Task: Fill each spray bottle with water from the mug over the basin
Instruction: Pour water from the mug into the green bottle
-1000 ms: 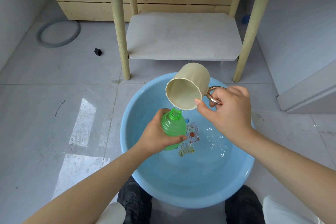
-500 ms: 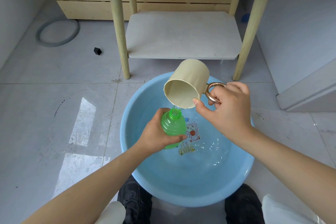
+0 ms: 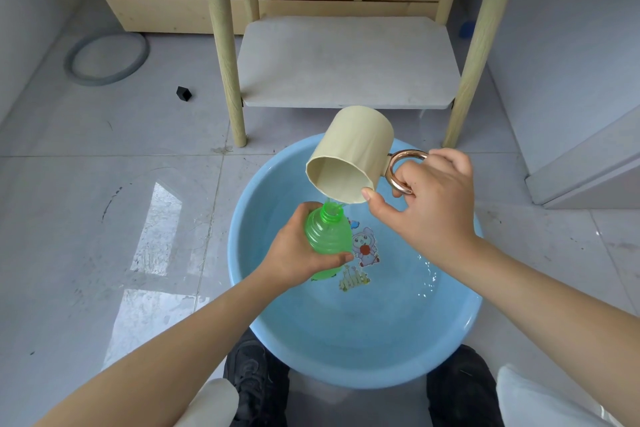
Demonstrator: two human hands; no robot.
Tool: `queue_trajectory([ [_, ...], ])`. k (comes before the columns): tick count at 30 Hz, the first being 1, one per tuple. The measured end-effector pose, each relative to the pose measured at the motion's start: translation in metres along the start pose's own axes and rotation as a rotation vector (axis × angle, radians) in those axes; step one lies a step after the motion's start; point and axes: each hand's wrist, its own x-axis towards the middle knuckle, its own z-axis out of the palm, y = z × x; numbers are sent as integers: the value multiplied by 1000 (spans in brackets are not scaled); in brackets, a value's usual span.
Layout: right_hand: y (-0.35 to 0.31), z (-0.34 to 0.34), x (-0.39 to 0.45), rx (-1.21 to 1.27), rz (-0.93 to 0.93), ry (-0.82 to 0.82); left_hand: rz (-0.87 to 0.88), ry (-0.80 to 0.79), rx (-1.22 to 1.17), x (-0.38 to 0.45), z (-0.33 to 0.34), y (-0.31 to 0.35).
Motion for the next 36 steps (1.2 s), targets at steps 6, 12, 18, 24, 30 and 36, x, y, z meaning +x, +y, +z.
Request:
queue_trajectory([
  [6, 2, 1, -1, -18, -43, 19, -2, -2, -3, -1, 1, -2],
  [12, 4, 2, -3, -26, -81, 37, -10, -2, -4, 0, 0, -1],
  [18, 5, 3, -3, -29, -119, 61, -15, -2, -4, 0, 0, -1],
  [24, 5, 3, -3, -25, -150, 75, -22, 1, 1, -1, 0, -1],
  [30, 6, 3, -3, -42, -173, 64, -25, 4, -1, -1, 0, -1],
  [36, 5, 2, -5, -41, -129, 32, -16, 4, -3, -1, -1, -2],
])
